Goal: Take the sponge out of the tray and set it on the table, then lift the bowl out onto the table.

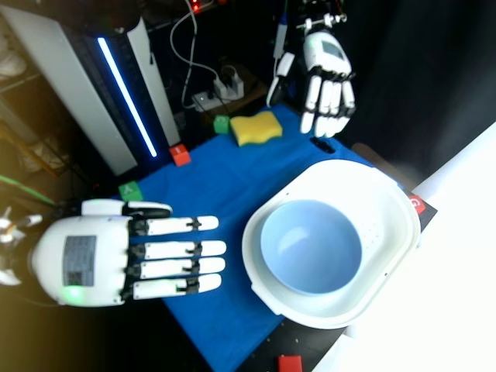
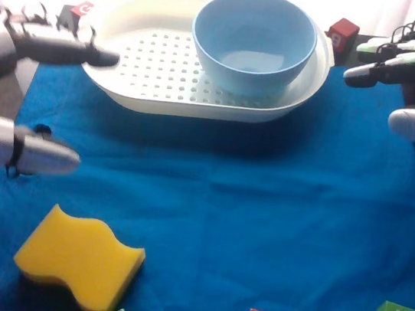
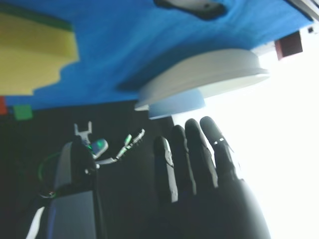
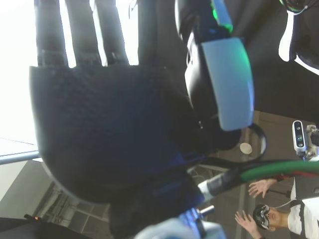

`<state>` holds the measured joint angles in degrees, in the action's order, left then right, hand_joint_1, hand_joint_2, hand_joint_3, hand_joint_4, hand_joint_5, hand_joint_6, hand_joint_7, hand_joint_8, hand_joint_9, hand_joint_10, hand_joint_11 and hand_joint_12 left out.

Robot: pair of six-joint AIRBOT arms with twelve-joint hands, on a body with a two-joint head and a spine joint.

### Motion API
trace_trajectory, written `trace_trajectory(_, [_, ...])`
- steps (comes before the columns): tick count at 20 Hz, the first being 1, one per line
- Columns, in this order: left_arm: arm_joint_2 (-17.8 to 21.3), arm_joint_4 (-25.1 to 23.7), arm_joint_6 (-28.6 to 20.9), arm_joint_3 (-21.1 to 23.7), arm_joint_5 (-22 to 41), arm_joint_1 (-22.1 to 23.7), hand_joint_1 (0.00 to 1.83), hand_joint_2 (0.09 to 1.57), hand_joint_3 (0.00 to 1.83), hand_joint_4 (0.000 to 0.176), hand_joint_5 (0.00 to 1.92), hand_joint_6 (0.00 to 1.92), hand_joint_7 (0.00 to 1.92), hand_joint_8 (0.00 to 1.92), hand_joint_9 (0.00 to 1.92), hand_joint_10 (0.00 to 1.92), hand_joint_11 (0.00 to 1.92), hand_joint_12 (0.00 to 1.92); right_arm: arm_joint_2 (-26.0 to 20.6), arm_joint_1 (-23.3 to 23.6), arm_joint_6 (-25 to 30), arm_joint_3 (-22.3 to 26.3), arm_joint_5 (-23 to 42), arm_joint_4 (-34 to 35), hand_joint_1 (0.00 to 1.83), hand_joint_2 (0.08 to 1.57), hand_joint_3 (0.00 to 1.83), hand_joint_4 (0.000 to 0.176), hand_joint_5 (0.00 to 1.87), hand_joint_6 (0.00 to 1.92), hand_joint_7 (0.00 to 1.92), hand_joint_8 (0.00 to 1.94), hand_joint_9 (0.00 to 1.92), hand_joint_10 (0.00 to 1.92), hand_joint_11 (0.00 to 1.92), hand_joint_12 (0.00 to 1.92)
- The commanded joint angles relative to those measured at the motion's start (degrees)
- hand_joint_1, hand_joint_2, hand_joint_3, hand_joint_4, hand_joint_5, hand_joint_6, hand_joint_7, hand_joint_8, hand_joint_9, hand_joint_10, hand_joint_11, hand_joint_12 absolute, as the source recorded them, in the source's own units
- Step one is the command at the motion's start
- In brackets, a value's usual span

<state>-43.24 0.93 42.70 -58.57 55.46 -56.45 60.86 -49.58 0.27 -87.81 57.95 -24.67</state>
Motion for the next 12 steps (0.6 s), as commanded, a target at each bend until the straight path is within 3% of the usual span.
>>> trace_trajectory(1, [0.50, 2.41, 0.60, -0.33, 9.01, 0.14, 0.78, 0.92, 0.00, 0.085, 0.35, 0.00, 0.29, 0.00, 0.24, 0.00, 0.00, 0.64, 0.08, 0.37, 0.53, -0.44, 5.63, 3.33, 0.58, 1.33, 0.00, 0.129, 0.54, 0.00, 0.32, 0.00, 0.28, 0.00, 0.06, 0.56])
trace_trajectory(2, [0.40, 4.76, 2.35, -0.32, 10.83, 0.01, 0.79, 0.93, 0.00, 0.095, 0.33, 0.00, 0.26, 0.00, 0.22, 0.00, 0.00, 0.58, 0.60, 1.02, 0.53, -1.13, 5.63, 3.37, 0.63, 1.31, 0.00, 0.121, 0.54, 0.00, 0.33, 0.00, 0.29, 0.00, 0.09, 0.56])
trace_trajectory(3, [0.18, 6.03, 3.05, -0.35, 11.75, -0.07, 0.77, 0.92, 0.00, 0.084, 0.33, 0.00, 0.23, 0.00, 0.19, 0.00, 0.00, 0.52, 1.02, 1.41, 0.53, -1.56, 5.63, 3.40, 0.65, 1.29, 0.00, 0.096, 0.55, 0.00, 0.33, 0.00, 0.28, 0.00, 0.07, 0.55])
trace_trajectory(4, [-0.41, 7.36, 3.35, -0.57, 12.78, -0.27, 0.83, 0.88, 0.00, 0.085, 0.34, 0.00, 0.23, 0.00, 0.18, 0.00, 0.00, 0.43, 1.74, 1.88, 0.53, -2.09, 5.64, 3.49, 0.64, 1.27, 0.00, 0.084, 0.54, 0.00, 0.32, 0.00, 0.27, 0.00, 0.06, 0.54])
trace_trajectory(5, [-1.19, 8.19, 3.35, -0.91, 13.42, -0.33, 0.85, 0.87, 0.00, 0.071, 0.37, 0.01, 0.26, 0.01, 0.21, 0.01, 0.00, 0.46, 2.37, 2.30, 0.52, -2.50, 5.64, 3.55, 0.60, 1.26, 0.00, 0.070, 0.55, 0.00, 0.32, 0.00, 0.26, 0.00, 0.06, 0.54])
trace_trajectory(6, [-2.26, 9.07, 3.35, -1.34, 14.06, -0.42, 0.87, 0.87, 0.00, 0.066, 0.39, 0.01, 0.27, 0.00, 0.23, 0.01, 0.00, 0.50, 3.24, 2.95, 0.52, -3.16, 5.64, 3.59, 0.61, 1.25, 0.00, 0.067, 0.56, 0.00, 0.34, 0.01, 0.27, 0.00, 0.07, 0.55])
trace_trajectory(9, [-5.67, 11.83, 3.33, -2.66, 16.52, -0.70, 0.86, 0.89, 0.00, 0.057, 0.38, 0.00, 0.27, 0.00, 0.21, 0.01, 0.00, 0.50, 5.63, 5.85, 0.52, -5.32, 5.60, 2.87, 0.67, 1.23, 0.00, 0.080, 0.55, 0.00, 0.32, 0.00, 0.27, 0.00, 0.03, 0.59])
trace_trajectory(11, [-6.80, 13.22, 3.33, -2.96, 18.11, -0.99, 0.88, 0.91, 0.00, 0.037, 0.39, 0.00, 0.26, 0.00, 0.20, 0.00, 0.00, 0.49, 7.07, 8.40, 0.53, -6.60, 5.44, 2.05, 0.71, 1.21, 0.00, 0.081, 0.54, 0.00, 0.33, 0.00, 0.28, 0.00, 0.00, 0.70])
trace_trajectory(12, [-7.10, 13.57, 3.33, -3.10, 18.35, -1.00, 0.92, 0.90, 0.00, 0.027, 0.40, 0.00, 0.27, 0.00, 0.21, 0.00, 0.00, 0.56, 7.72, 9.99, 0.53, -7.05, 4.01, 0.97, 0.72, 1.21, 0.00, 0.096, 0.55, 0.00, 0.35, 0.00, 0.25, 0.00, 0.00, 0.69])
